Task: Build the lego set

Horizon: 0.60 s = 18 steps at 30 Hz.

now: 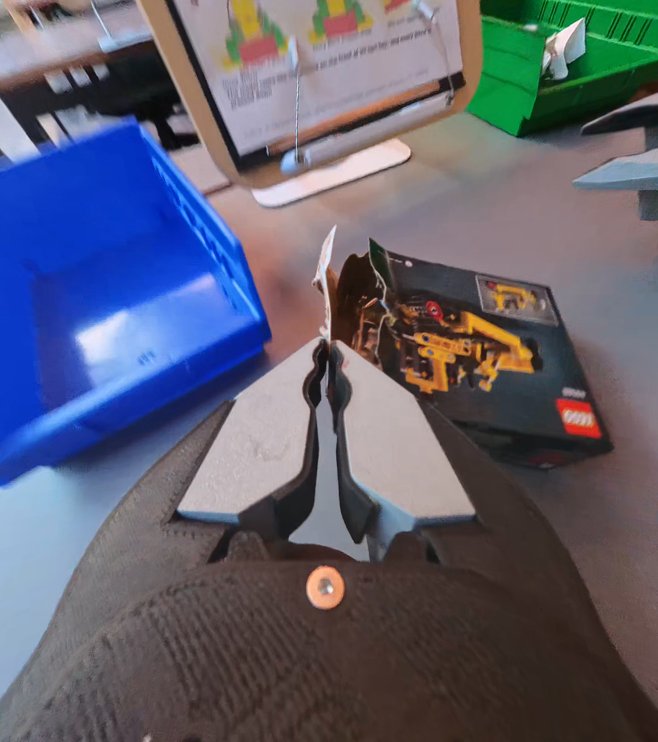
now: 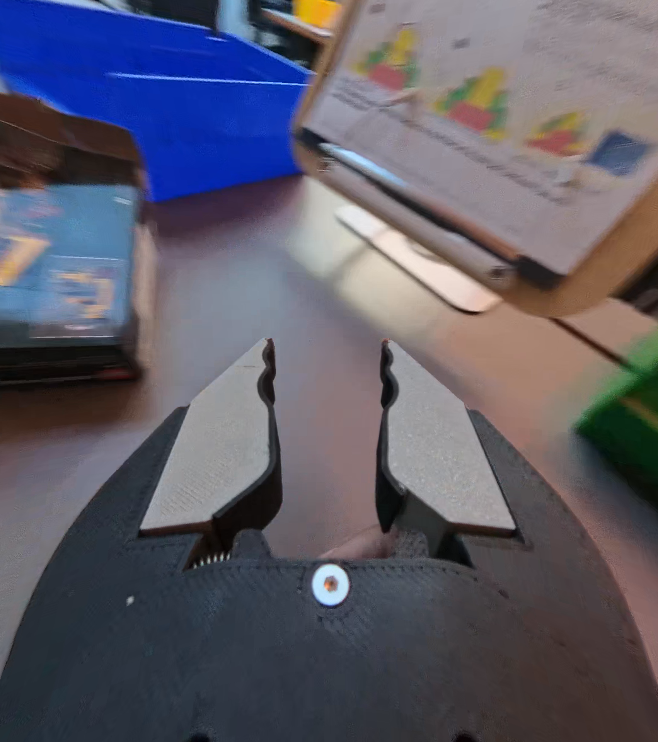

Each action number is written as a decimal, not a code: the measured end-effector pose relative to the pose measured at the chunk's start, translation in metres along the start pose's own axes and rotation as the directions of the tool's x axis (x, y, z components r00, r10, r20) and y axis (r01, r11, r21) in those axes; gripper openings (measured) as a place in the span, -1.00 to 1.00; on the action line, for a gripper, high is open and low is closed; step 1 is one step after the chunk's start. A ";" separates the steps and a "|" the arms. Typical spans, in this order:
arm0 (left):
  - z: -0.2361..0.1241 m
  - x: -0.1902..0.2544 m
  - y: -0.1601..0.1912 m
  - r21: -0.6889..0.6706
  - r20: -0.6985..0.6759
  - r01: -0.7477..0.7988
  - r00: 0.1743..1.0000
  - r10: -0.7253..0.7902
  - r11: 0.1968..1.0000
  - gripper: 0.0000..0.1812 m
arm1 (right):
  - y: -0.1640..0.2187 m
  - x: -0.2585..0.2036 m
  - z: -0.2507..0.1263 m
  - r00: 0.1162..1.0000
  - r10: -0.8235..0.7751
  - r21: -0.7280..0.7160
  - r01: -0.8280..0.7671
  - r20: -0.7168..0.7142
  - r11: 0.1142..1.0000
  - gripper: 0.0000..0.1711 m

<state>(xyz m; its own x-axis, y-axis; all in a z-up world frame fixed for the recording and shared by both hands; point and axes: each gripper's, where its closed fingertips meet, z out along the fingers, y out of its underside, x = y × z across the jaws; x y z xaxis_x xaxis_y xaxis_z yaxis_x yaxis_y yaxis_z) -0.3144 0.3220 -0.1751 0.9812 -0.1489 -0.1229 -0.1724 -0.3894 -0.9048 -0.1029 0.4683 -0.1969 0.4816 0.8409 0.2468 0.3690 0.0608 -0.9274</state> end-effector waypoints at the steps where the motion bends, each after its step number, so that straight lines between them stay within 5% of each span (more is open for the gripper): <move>1: -0.002 0.002 -0.016 0.031 0.011 -0.046 0.999 0.046 0.998 -1.00 | 0.000 0.011 -0.001 0.998 -0.006 0.000 0.006 -0.063 1.000 -0.42; 7: -0.021 0.067 -0.116 0.307 -0.195 -0.162 0.954 0.229 0.938 -1.00 | 0.007 0.022 0.001 0.995 0.010 -0.039 -0.014 -0.102 0.999 -0.36; 18: -0.007 0.114 -0.119 0.411 -0.393 -0.083 0.883 0.258 0.908 -1.00 | 0.009 0.017 -0.001 0.998 0.030 -0.034 -0.031 -0.052 0.999 -0.31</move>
<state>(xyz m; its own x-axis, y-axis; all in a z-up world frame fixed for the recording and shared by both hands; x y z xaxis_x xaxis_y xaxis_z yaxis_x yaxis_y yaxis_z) -0.1828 0.3448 -0.0781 0.7873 -0.5891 -0.1821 -0.2020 0.0328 -0.9788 -0.0906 0.4828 -0.2010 0.5333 0.8130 0.2337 0.3804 0.0163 -0.9247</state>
